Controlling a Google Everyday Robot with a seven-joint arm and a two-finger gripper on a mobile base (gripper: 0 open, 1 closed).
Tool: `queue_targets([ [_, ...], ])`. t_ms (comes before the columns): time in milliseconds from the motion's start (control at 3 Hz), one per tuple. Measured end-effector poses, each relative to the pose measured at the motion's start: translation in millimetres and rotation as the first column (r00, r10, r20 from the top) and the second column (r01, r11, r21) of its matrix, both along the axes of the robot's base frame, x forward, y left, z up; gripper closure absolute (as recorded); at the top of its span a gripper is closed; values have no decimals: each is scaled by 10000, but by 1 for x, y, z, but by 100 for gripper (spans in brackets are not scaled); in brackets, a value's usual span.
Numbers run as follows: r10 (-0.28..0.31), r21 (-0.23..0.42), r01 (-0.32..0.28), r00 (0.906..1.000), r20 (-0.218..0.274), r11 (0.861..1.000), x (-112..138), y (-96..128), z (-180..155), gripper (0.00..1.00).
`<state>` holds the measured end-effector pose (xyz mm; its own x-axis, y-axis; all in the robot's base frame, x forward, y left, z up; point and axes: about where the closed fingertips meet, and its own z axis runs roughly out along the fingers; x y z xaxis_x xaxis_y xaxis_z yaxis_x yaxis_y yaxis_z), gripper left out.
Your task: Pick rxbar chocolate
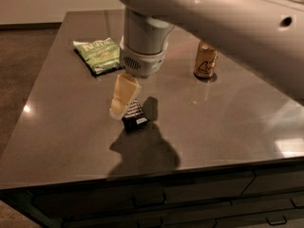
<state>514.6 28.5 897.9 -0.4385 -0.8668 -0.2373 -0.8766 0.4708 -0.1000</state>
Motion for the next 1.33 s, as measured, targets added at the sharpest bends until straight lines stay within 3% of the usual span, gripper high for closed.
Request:
queue_targets([
  [667, -518, 161, 527, 9974, -498, 9985, 6, 15, -38, 0],
  [1333, -609, -89, 605, 9956, -706, 9981, 6, 20, -59, 0],
])
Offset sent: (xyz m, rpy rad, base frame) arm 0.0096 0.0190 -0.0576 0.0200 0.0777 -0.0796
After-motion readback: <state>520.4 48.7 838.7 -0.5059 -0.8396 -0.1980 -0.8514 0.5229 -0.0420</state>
